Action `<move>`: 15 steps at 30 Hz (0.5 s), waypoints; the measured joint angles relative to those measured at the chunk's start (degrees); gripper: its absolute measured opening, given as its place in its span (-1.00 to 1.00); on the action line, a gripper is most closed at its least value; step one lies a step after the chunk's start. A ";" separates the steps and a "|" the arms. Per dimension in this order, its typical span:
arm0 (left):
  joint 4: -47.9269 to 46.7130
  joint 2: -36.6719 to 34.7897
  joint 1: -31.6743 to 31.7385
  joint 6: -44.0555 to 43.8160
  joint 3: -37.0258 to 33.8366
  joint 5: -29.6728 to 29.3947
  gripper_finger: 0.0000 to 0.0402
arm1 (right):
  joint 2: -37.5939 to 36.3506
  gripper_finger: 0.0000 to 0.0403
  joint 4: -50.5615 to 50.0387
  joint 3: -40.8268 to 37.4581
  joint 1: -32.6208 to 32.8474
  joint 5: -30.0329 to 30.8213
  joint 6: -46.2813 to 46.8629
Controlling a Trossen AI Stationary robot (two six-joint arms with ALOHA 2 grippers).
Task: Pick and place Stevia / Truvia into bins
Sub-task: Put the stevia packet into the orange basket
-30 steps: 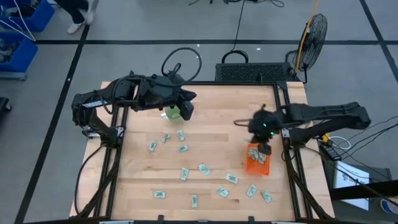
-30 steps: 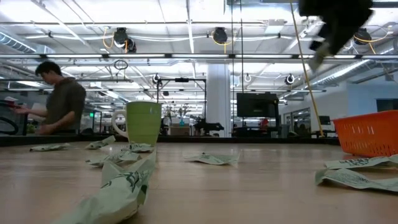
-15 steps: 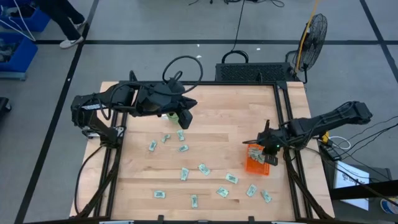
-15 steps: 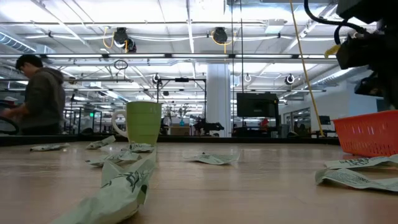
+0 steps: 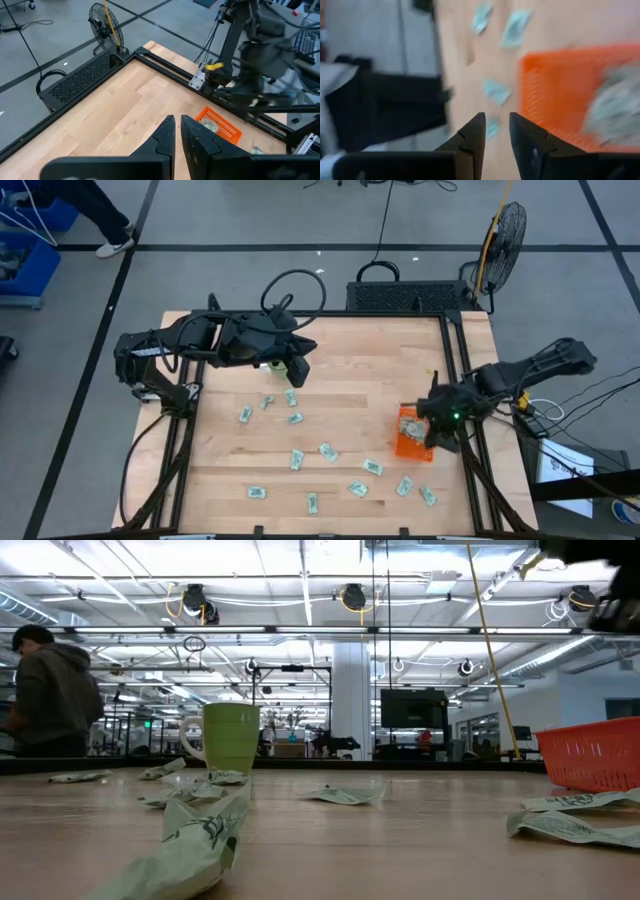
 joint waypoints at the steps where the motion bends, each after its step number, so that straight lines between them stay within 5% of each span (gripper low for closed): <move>1: 0.02 0.00 0.00 -0.03 0.00 0.00 -0.81 | 0.70 -0.61 0.14 0.78 2.52 -0.37 2.62; 9: 0.07 0.00 0.00 -0.20 0.00 0.04 -0.81 | 10.12 -0.61 2.02 2.56 23.60 1.23 28.59; 15: -0.09 0.00 -0.28 0.70 0.00 0.58 -0.81 | 17.51 -0.62 2.02 2.56 32.48 9.97 40.86</move>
